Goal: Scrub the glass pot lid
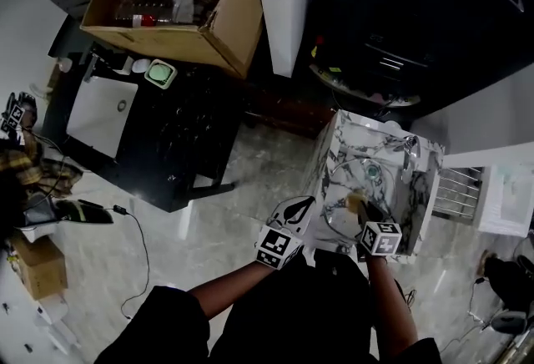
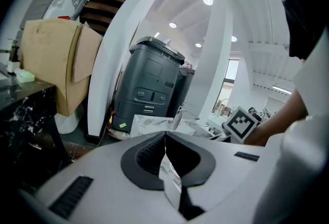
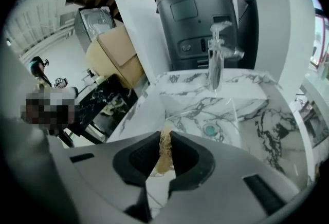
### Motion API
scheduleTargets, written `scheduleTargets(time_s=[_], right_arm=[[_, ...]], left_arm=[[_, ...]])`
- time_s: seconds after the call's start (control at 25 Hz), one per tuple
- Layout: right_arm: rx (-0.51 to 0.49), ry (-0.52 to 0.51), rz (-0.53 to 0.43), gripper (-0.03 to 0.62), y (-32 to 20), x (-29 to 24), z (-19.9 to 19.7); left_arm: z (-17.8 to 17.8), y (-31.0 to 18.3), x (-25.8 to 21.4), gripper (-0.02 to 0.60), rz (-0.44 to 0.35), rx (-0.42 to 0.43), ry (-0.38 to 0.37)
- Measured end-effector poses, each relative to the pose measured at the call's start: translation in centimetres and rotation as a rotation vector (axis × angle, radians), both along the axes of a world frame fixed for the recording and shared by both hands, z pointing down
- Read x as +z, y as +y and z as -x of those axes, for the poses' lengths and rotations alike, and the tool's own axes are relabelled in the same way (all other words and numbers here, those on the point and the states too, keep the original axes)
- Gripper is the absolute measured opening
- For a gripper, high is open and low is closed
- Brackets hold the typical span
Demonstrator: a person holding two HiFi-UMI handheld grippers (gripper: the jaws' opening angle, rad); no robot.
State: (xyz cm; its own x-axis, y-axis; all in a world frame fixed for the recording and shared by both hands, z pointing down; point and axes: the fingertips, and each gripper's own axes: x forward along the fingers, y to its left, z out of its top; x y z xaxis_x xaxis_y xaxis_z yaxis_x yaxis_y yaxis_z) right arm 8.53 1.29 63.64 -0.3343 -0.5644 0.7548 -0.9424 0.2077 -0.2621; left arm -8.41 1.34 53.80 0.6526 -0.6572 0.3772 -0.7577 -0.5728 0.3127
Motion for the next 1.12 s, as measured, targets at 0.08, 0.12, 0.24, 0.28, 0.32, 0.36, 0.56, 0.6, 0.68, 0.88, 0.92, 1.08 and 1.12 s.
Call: scheduleTargets(time_s=[0.08, 0.12, 0.24, 0.28, 0.32, 0.36, 0.56, 0.6, 0.68, 0.88, 0.92, 1.08, 1.12], right_arm=[[0.03, -0.016, -0.085, 0.063, 0.0, -2.7, -0.2], [0.031, -0.014, -0.129, 0.063, -0.1, -4.1, -0.3], [0.023, -0.005, -0.243, 0.063, 0.3, -7.9, -0.7], [0.028, -0.013, -0.27, 0.063, 0.8, -9.1, -0.8], [0.036, -0.025, -0.294, 0.063, 1.3, -10.3, -0.9], [0.044, -0.04, -0.315, 0.063, 1.8, -11.5, -1.0], [0.033, -0.085, -0.425, 0.063, 5.0, -17.6, -0.9], [0.029, -0.091, -0.446, 0.063, 5.8, -18.9, -1.1], [0.029, -0.098, -0.485, 0.063, 7.5, -21.5, -2.0], [0.047, -0.095, -0.569, 0.063, 13.0, -26.1, -5.4], [0.047, -0.089, -0.589, 0.063, 14.2, -26.8, -5.9], [0.055, -0.057, -0.652, 0.063, 19.2, -28.7, -8.0], [0.057, -0.055, -0.657, 0.063, 20.5, -28.9, -8.5]], left_arm=[[-0.1, -0.3, -1.3, 0.017, -0.035, 0.011, -0.008], [-0.3, -0.3, -2.1, 0.017, -0.049, 0.011, -0.007], [-1.1, 0.3, -3.6, 0.017, -0.076, -0.005, -0.007], [-1.5, 0.8, -4.0, 0.017, -0.079, -0.011, -0.007], [-1.9, 1.3, -4.5, 0.017, -0.083, -0.015, -0.004], [-2.4, 1.7, -5.1, 0.017, -0.086, -0.018, 0.0], [-5.1, 4.6, -9.9, 0.017, -0.14, -0.023, 0.004], [-5.9, 5.3, -11.1, 0.017, -0.159, -0.021, 0.005], [-7.6, 6.8, -13.4, 0.017, -0.188, -0.02, 0.023], [-11.8, 11.7, -17.0, 0.017, -0.261, -0.027, 0.024], [-12.5, 12.8, -17.6, 0.017, -0.263, -0.03, 0.034], [-15.2, 17.9, -20.0, 0.017, -0.279, -0.03, 0.047], [-15.7, 19.3, -20.3, 0.017, -0.277, -0.031, 0.043]])
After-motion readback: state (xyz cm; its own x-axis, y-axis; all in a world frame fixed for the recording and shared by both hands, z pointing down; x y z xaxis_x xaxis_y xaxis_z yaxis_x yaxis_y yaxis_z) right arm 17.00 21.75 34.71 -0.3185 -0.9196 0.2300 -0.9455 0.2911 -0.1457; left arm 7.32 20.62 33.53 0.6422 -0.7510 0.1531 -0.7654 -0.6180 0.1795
